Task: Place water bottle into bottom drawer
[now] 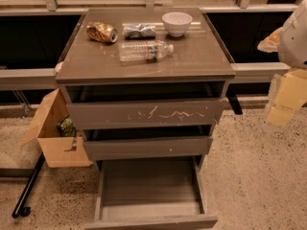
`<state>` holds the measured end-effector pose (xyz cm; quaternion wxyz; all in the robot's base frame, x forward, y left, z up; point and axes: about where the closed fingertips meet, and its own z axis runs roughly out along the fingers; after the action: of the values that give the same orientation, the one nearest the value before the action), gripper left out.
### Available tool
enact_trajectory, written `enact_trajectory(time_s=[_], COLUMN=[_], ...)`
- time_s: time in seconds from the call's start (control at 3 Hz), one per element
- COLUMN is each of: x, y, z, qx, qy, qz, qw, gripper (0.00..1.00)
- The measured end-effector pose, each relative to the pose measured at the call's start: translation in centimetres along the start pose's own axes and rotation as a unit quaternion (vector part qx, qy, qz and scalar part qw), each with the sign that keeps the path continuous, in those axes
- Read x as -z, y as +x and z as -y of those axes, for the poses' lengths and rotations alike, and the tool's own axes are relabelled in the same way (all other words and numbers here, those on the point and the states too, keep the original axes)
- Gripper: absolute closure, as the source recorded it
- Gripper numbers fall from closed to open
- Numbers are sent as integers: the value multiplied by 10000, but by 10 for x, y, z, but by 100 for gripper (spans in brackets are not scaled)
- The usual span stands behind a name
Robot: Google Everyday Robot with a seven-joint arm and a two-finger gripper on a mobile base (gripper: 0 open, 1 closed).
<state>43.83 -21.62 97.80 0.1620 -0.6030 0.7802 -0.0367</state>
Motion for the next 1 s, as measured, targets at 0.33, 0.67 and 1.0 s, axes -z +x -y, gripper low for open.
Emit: enact_trajectory(time_s=[0.33, 0.67, 1.0], x=[-1, -14, -38], y=[-2, -33, -77], z=[3, 37, 69], qx=[8, 118, 165], qy=[4, 30, -112], qz=[18, 248, 649], qw=[10000, 9996, 9977], gripper=[0, 0, 0])
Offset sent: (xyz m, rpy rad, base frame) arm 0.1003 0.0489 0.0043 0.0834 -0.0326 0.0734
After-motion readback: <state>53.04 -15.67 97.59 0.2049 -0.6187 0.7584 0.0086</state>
